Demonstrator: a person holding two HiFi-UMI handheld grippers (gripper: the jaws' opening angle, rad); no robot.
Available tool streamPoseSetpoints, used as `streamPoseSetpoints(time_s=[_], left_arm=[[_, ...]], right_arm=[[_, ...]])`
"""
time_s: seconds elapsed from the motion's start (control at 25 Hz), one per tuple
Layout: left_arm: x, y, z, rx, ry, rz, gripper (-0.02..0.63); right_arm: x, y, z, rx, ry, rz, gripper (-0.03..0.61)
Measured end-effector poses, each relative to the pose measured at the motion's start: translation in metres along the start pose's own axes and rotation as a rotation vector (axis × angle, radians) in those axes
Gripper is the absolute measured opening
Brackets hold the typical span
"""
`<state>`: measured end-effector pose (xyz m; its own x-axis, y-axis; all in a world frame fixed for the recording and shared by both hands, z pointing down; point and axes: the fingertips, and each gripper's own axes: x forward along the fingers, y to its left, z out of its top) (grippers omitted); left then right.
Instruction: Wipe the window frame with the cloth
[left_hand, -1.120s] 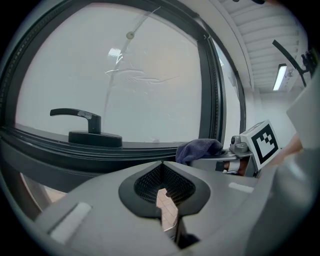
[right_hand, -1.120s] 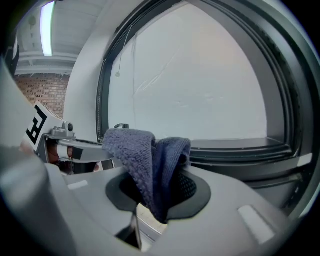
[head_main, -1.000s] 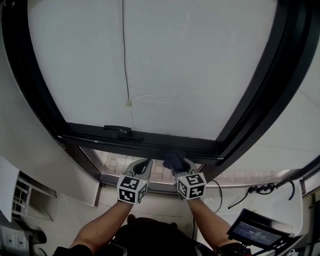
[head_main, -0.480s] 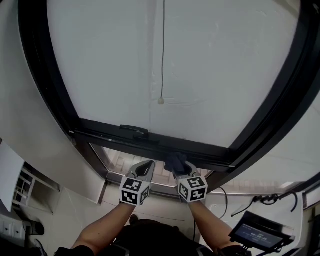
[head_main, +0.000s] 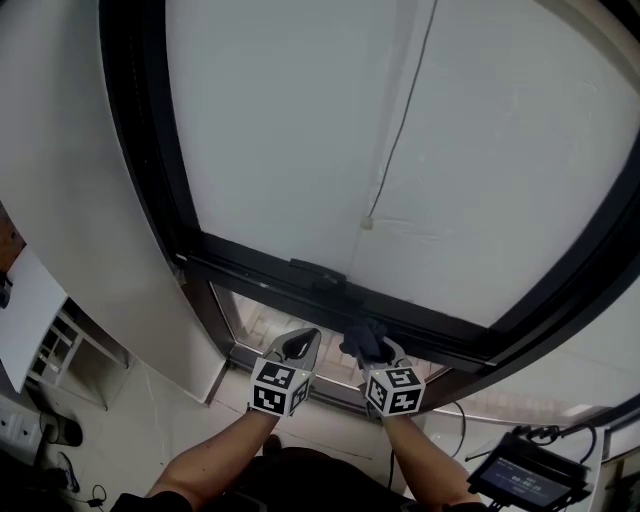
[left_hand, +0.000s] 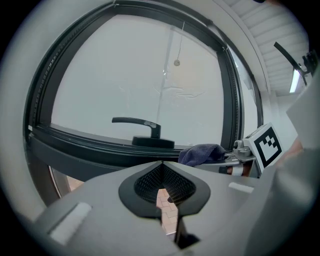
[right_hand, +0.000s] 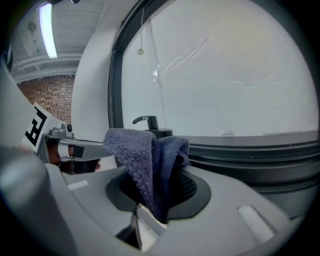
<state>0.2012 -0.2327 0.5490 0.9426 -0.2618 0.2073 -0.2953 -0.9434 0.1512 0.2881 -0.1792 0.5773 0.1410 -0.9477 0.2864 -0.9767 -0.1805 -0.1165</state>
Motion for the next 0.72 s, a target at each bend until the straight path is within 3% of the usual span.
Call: streamPoseSetpoints(time_s=[0.72], left_arm=[[-0.05, 0.096, -0.004, -0.034, -0.021, 0.117, -0.008]], right_arm=[[0.072, 0.072, 0.014, 0.034, -0.006, 0.071, 0.104]])
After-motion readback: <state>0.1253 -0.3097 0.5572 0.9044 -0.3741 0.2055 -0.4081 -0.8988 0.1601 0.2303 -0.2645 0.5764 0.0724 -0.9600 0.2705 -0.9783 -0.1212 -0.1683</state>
